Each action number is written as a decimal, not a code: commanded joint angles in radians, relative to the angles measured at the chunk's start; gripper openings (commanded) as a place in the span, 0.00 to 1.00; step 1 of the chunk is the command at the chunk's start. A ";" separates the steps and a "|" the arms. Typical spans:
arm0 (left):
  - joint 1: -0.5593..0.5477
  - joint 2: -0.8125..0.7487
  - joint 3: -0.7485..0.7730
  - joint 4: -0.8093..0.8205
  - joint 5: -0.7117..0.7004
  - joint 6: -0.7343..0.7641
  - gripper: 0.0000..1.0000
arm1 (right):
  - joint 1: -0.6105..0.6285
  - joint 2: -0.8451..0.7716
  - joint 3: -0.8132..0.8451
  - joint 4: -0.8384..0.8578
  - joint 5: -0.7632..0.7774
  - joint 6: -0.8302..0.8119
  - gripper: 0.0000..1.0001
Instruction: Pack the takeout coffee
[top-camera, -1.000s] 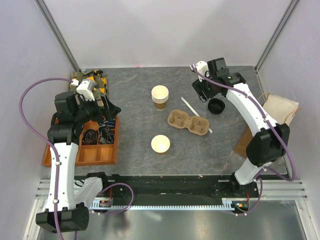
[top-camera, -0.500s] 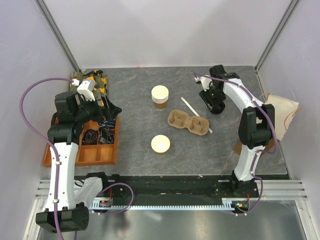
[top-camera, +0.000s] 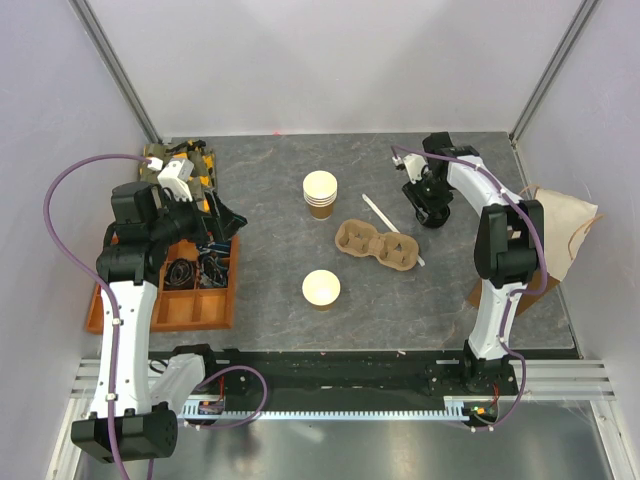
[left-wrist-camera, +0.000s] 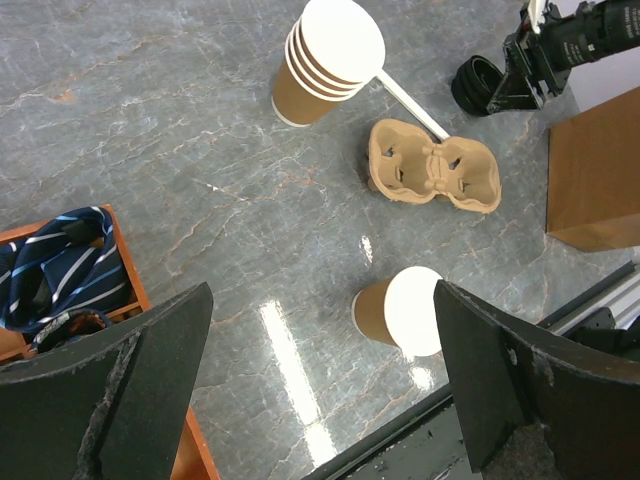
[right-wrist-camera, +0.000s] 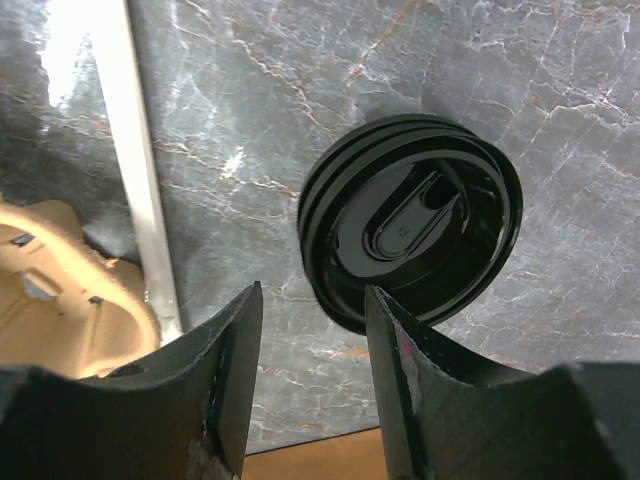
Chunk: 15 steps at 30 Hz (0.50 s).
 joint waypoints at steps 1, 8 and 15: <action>0.004 -0.002 0.003 0.032 0.039 0.013 1.00 | -0.015 0.025 0.045 0.021 -0.018 -0.025 0.53; 0.004 0.003 0.001 0.037 0.043 0.013 1.00 | -0.025 0.052 0.063 0.031 -0.025 -0.034 0.51; 0.004 0.001 -0.005 0.038 0.043 0.014 1.00 | -0.032 0.049 0.066 0.026 -0.030 -0.036 0.42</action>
